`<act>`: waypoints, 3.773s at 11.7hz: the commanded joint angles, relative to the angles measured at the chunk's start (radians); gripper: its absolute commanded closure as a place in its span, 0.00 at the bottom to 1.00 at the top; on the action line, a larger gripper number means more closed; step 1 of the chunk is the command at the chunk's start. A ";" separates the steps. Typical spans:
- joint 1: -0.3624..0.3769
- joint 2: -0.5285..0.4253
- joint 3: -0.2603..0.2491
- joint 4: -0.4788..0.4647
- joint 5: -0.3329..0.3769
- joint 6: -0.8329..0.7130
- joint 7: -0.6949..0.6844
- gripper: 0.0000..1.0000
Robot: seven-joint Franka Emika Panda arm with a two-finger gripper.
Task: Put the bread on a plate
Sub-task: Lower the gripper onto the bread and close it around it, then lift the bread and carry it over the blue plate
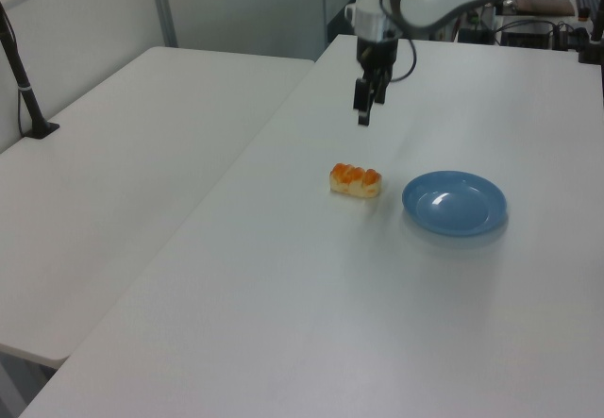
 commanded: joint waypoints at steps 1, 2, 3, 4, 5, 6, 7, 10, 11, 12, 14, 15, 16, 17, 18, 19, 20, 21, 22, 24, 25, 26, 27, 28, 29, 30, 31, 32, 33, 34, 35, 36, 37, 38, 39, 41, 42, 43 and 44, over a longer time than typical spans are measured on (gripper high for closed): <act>0.044 0.085 -0.007 0.022 0.007 0.078 0.063 0.00; 0.054 0.105 -0.007 0.022 0.005 0.100 0.072 0.00; 0.058 0.121 -0.007 0.022 -0.001 0.109 0.075 0.00; 0.057 0.126 -0.008 0.021 -0.007 0.109 0.075 0.01; 0.057 0.132 -0.010 0.018 -0.010 0.108 0.075 0.03; 0.054 0.137 -0.008 0.013 -0.010 0.108 0.075 0.04; 0.054 0.152 -0.010 0.012 -0.012 0.108 0.075 0.04; 0.049 0.195 -0.016 0.015 -0.024 0.111 0.077 0.04; 0.049 0.207 -0.016 0.018 -0.024 0.114 0.080 0.06; 0.049 0.211 -0.016 0.016 -0.023 0.129 0.085 0.11; 0.051 0.221 -0.016 0.015 -0.024 0.167 0.129 0.28; 0.049 0.223 -0.016 0.015 -0.021 0.181 0.140 0.35; 0.049 0.223 -0.016 0.015 -0.021 0.183 0.144 0.38; 0.049 0.221 -0.016 0.015 -0.021 0.183 0.143 0.40; 0.051 0.215 -0.016 0.015 -0.023 0.183 0.140 0.42; 0.051 0.206 -0.016 0.013 -0.024 0.181 0.137 0.44; 0.051 0.200 -0.016 0.013 -0.024 0.180 0.137 0.44; 0.052 0.189 -0.019 0.013 -0.024 0.177 0.134 0.47; 0.049 0.177 -0.019 0.012 -0.023 0.175 0.134 0.47; 0.049 0.136 -0.019 -0.013 -0.023 0.167 0.132 0.47; 0.045 0.105 -0.019 -0.039 -0.023 0.167 0.131 0.46; 0.041 0.071 -0.019 -0.074 -0.023 0.167 0.129 0.46; 0.040 0.015 -0.018 -0.137 -0.023 0.167 0.108 0.46; 0.035 -0.053 -0.016 -0.206 -0.021 0.167 0.076 0.46; 0.029 -0.114 -0.016 -0.265 -0.019 0.169 0.060 0.46; 0.026 -0.163 -0.016 -0.318 -0.019 0.169 0.048 0.46; 0.026 -0.206 -0.016 -0.367 -0.019 0.170 0.028 0.46; 0.026 -0.254 -0.016 -0.425 -0.019 0.170 0.008 0.46; 0.028 -0.313 -0.016 -0.495 -0.019 0.174 -0.022 0.46; 0.029 -0.364 -0.016 -0.574 -0.019 0.178 -0.058 0.46; 0.037 -0.398 -0.016 -0.638 -0.021 0.186 -0.076 0.46; 0.041 -0.412 -0.016 -0.683 -0.023 0.212 -0.079 0.46; 0.041 -0.420 -0.015 -0.723 -0.023 0.247 -0.079 0.46; 0.043 -0.424 -0.015 -0.761 -0.024 0.285 -0.078 0.46; 0.048 -0.429 -0.010 -0.799 -0.026 0.331 -0.072 0.46; 0.080 -0.420 -0.008 -0.811 -0.026 0.345 -0.041 0.46; 0.086 -0.412 -0.008 -0.811 -0.027 0.350 -0.014 0.46; 0.103 -0.397 -0.008 -0.808 -0.027 0.353 0.012 0.46; 0.116 -0.376 -0.010 -0.808 -0.029 0.376 0.037 0.46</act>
